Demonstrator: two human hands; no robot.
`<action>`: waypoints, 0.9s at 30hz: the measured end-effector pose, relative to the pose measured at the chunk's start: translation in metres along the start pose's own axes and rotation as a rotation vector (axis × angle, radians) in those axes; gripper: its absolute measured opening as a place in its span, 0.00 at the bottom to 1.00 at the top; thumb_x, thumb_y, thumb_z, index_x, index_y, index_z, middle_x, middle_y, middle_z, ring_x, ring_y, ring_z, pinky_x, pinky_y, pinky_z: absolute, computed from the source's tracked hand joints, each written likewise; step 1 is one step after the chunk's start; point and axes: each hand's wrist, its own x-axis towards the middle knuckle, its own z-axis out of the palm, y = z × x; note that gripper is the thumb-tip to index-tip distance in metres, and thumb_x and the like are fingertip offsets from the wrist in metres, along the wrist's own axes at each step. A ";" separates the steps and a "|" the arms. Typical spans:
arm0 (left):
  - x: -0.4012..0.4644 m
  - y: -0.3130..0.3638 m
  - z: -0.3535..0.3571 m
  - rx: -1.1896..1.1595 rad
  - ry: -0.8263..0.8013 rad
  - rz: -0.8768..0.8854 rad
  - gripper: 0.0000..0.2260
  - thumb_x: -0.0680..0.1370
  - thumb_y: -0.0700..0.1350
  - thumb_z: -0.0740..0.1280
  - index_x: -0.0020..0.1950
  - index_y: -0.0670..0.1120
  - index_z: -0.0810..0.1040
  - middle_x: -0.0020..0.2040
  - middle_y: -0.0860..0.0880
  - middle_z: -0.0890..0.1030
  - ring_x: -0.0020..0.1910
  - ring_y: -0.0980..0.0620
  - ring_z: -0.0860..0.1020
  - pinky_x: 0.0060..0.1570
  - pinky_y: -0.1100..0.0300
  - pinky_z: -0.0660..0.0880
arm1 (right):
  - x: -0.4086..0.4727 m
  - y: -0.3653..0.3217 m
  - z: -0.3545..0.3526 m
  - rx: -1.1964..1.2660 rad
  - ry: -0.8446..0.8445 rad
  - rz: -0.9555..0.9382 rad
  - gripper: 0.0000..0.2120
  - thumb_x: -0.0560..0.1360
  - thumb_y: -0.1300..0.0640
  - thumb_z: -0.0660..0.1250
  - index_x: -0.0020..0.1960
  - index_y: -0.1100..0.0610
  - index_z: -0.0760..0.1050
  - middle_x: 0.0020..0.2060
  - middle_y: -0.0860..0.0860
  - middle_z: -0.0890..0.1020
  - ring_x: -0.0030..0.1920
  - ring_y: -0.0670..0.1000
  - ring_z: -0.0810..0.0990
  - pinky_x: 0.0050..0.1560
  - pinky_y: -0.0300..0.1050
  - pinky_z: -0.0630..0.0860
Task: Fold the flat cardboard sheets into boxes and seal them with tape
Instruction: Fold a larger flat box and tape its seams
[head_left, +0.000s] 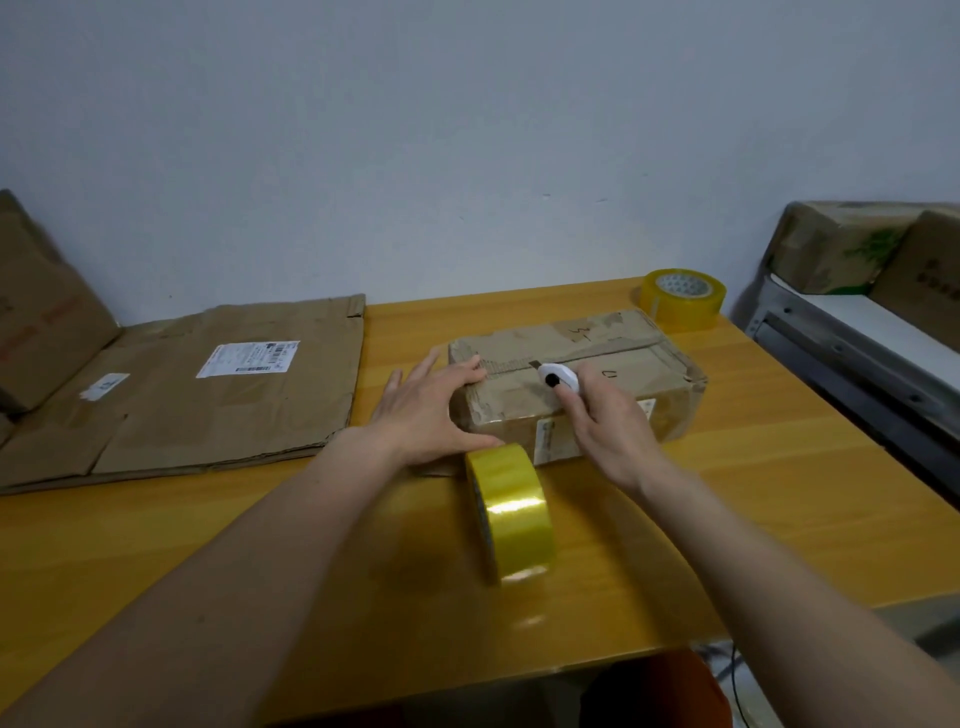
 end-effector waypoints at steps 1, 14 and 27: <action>0.001 0.003 0.001 0.004 0.004 -0.016 0.43 0.65 0.69 0.70 0.75 0.60 0.59 0.78 0.61 0.53 0.78 0.50 0.45 0.74 0.39 0.46 | 0.000 -0.002 -0.001 0.027 -0.008 0.013 0.09 0.82 0.51 0.56 0.50 0.56 0.70 0.41 0.53 0.76 0.43 0.53 0.73 0.39 0.47 0.65; -0.060 0.040 0.030 -1.426 0.085 -0.737 0.27 0.70 0.42 0.77 0.65 0.38 0.73 0.57 0.39 0.81 0.55 0.44 0.81 0.60 0.49 0.76 | -0.013 -0.034 0.014 0.437 0.012 -0.017 0.03 0.75 0.56 0.69 0.49 0.52 0.77 0.42 0.51 0.81 0.43 0.52 0.80 0.42 0.49 0.77; -0.060 0.041 0.030 -1.493 0.117 -0.696 0.21 0.74 0.34 0.67 0.67 0.43 0.71 0.55 0.41 0.80 0.51 0.47 0.80 0.56 0.51 0.78 | -0.030 -0.034 0.003 -0.181 -0.065 -0.279 0.14 0.77 0.58 0.66 0.62 0.53 0.77 0.50 0.50 0.81 0.50 0.49 0.77 0.45 0.38 0.66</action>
